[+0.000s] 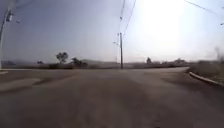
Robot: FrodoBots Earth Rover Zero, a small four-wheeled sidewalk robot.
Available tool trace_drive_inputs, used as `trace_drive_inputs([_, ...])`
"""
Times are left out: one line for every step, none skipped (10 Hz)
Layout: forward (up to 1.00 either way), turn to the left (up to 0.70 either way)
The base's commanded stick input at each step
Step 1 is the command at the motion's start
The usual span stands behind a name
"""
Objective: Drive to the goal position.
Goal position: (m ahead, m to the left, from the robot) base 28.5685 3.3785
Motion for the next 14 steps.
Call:
trace_drive_inputs([0.85, 0.0])
trace_drive_inputs([0.85, 0.0])
trace_drive_inputs([0.85, 0.0])
trace_drive_inputs([0.85, 0.0])
trace_drive_inputs([0.85, 0.0])
trace_drive_inputs([0.85, 0.0])
trace_drive_inputs([0.85, 0.0])
trace_drive_inputs([0.85, 0.0])
trace_drive_inputs([0.85, 0.18])
trace_drive_inputs([0.85, 0.07])
trace_drive_inputs([0.85, 0.0])
trace_drive_inputs([0.85, 0.0])
trace_drive_inputs([0.85, 0.0])
trace_drive_inputs([0.85, 0.0])
